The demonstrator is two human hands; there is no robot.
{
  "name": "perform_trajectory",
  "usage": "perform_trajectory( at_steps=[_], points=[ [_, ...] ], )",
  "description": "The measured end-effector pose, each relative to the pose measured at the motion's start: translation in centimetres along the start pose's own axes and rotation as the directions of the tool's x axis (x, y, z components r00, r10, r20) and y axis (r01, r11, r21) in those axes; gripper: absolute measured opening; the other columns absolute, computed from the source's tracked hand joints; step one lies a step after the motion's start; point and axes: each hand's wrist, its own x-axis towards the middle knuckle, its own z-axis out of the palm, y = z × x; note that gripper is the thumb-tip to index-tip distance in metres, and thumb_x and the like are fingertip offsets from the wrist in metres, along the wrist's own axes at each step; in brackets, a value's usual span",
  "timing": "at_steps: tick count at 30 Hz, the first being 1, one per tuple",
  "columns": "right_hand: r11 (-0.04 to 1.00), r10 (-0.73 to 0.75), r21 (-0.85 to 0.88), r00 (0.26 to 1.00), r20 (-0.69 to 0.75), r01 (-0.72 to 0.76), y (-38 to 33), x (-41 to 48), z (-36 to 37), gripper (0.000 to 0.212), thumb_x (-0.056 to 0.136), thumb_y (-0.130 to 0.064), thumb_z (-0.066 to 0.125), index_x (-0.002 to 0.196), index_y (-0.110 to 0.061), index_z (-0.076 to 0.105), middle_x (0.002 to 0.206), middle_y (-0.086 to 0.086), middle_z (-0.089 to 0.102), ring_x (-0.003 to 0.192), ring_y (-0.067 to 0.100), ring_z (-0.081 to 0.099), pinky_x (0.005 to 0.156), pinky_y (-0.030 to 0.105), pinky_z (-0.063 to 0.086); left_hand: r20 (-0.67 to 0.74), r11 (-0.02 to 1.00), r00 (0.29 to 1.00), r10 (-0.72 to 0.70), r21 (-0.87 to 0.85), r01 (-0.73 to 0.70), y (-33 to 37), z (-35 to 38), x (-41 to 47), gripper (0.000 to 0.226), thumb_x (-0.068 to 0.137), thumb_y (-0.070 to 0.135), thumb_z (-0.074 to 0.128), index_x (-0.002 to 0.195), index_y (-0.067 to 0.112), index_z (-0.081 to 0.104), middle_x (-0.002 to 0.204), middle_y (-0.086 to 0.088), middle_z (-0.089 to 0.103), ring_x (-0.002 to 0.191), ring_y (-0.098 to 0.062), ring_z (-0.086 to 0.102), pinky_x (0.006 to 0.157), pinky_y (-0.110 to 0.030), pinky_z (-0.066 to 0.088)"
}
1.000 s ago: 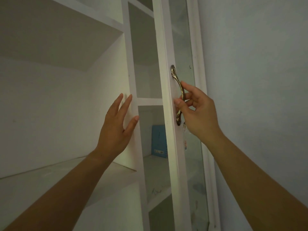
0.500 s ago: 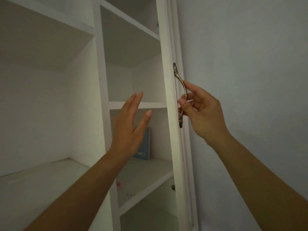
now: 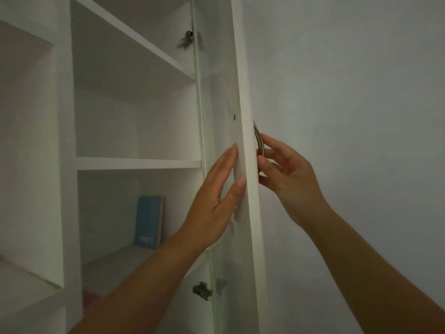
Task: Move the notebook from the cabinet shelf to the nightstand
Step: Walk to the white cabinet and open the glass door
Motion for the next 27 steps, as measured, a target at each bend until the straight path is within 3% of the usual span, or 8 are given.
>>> perform_trajectory(
  at_steps=[3, 6, 10, 12, 15, 18, 22, 27],
  points=[
    [0.999, 0.012, -0.04, 1.0, 0.021, -0.012, 0.1, -1.5, -1.9, 0.036, 0.086, -0.008, 0.057, 0.119, -0.023, 0.056, 0.109, -0.008, 0.066, 0.093, 0.011, 0.067, 0.072, 0.024, 0.056, -0.018, 0.998, 1.0, 0.003, -0.065, -0.004, 0.2, 1.5, 0.4, 0.054, 0.085, 0.056, 0.033, 0.135, 0.054, 0.013, 0.139, 0.039, 0.014, 0.117, 0.033, 0.014, 0.084, 0.01, 0.02],
    [0.994, 0.018, -0.111, 1.0, 0.007, -0.017, 0.8, -3.8, -3.5, 0.04, 0.08, -0.021, 0.06, 0.12, -0.025, 0.056, 0.12, -0.008, 0.063, 0.103, 0.009, 0.064, 0.082, 0.029, 0.055, -0.033, 0.997, 0.999, 0.009, -0.079, -0.011, 0.5, 2.7, 0.9, 0.053, 0.083, 0.051, 0.034, 0.132, 0.052, 0.013, 0.142, 0.032, 0.013, 0.113, 0.034, 0.012, 0.079, 0.014, 0.015],
    [0.973, -0.002, -0.229, 0.999, 0.044, 0.012, 1.9, -6.9, -4.6, 0.045, 0.076, -0.028, 0.06, 0.12, -0.032, 0.052, 0.124, -0.012, 0.059, 0.112, 0.004, 0.057, 0.087, 0.024, 0.051, -0.019, 0.999, 0.999, 0.028, -0.034, -0.028, 0.9, 4.6, 1.6, 0.057, 0.081, 0.053, 0.034, 0.133, 0.049, 0.011, 0.15, 0.022, 0.013, 0.125, 0.015, 0.011, 0.079, 0.014, 0.013],
    [0.955, -0.02, -0.296, 0.999, 0.041, 0.031, 2.8, -8.1, -5.3, 0.049, 0.079, -0.031, 0.059, 0.128, -0.029, 0.049, 0.131, -0.012, 0.053, 0.118, 0.004, 0.052, 0.088, 0.023, 0.051, 0.001, 0.999, 0.999, 0.045, -0.029, -0.045, 0.8, 5.7, 1.8, 0.058, 0.081, 0.055, 0.036, 0.132, 0.051, 0.009, 0.152, 0.021, 0.01, 0.126, 0.013, 0.009, 0.089, 0.005, 0.014],
    [0.863, -0.098, -0.496, 0.995, 0.01, 0.09, 4.5, -9.2, -6.8, 0.053, 0.087, -0.04, 0.053, 0.136, -0.023, 0.042, 0.142, -0.01, 0.043, 0.127, 0.003, 0.043, 0.092, 0.022, 0.048, 0.026, 0.997, 0.997, 0.071, -0.008, -0.071, 0.3, 7.5, 2.1, 0.057, 0.081, 0.059, 0.036, 0.13, 0.057, 0.006, 0.151, 0.024, 0.007, 0.132, 0.007, 0.01, 0.107, -0.025, 0.02],
    [0.737, -0.157, -0.664, 0.987, 0.014, 0.127, 6.2, -9.6, -8.6, 0.058, 0.088, -0.043, 0.048, 0.141, -0.025, 0.032, 0.148, -0.009, 0.034, 0.132, 0.003, 0.036, 0.099, 0.027, 0.045, 0.071, 0.989, 0.994, 0.082, 0.118, -0.09, -0.6, 9.1, 2.7, 0.057, 0.078, 0.068, 0.029, 0.127, 0.062, -0.001, 0.144, 0.032, -0.003, 0.14, -0.011, 0.019, 0.11, -0.049, 0.031],
    [0.632, -0.102, -0.77, 0.994, 0.036, 0.093, 8.3, -9.9, -11.1, 0.065, 0.089, -0.049, 0.04, 0.145, -0.027, 0.015, 0.153, -0.015, 0.014, 0.136, 0.006, 0.028, 0.104, 0.034, 0.041, 0.152, 0.961, 0.981, 0.12, 0.231, -0.153, -2.8, 11.3, 3.2, 0.061, 0.078, 0.075, 0.022, 0.129, 0.06, -0.008, 0.144, 0.032, -0.013, 0.143, -0.012, 0.005, 0.114, -0.048, 0.021],
    [0.508, -0.065, -0.855, 0.995, 0.08, 0.101, 10.8, -9.4, -13.8, 0.071, 0.092, -0.044, 0.039, 0.141, -0.029, -0.01, 0.153, -0.011, 0.001, 0.131, -0.017, -0.005, 0.097, -0.004, 0.008, 0.191, 0.926, 0.976, 0.105, 0.339, -0.166, -4.8, 14.1, 3.6, 0.061, 0.078, 0.073, 0.018, 0.127, 0.061, -0.016, 0.144, 0.029, -0.022, 0.137, -0.001, -0.016, 0.112, -0.039, 0.005]
  ],
)
